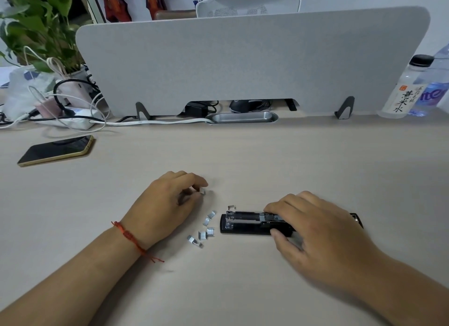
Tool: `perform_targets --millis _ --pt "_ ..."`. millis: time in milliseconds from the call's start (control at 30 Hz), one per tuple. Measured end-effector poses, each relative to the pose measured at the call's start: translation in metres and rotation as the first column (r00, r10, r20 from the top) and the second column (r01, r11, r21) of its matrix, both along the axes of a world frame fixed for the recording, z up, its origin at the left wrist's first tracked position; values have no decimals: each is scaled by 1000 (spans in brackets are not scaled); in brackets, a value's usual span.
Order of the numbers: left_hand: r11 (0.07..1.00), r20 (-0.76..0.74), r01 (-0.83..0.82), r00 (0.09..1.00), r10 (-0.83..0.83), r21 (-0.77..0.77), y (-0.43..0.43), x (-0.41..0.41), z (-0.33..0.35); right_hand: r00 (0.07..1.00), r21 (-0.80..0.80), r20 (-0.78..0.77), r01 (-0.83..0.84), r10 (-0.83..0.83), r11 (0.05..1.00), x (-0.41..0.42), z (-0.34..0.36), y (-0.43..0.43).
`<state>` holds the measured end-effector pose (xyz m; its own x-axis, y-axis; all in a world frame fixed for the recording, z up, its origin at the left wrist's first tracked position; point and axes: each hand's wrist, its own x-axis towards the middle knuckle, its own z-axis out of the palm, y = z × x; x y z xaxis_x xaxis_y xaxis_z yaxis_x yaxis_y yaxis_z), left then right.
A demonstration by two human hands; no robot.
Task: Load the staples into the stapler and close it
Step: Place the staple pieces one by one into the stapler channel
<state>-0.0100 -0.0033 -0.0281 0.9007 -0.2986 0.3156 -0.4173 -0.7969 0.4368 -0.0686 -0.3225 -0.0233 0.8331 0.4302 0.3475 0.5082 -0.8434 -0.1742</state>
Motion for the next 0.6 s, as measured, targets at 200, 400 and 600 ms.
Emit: perform_targets --millis 200,400,600 --pt "998 0 32 999 -33 -48 -7 1 1 1000 1 -23 -3 3 1000 1 0 0" --pt "995 -62 34 997 -40 -93 0 -1 0 1000 -1 -21 -1 1 1000 0 2 0" --pt "999 -69 44 997 -46 -31 -1 2 2 1000 -7 -29 -1 1 1000 0 2 -1"
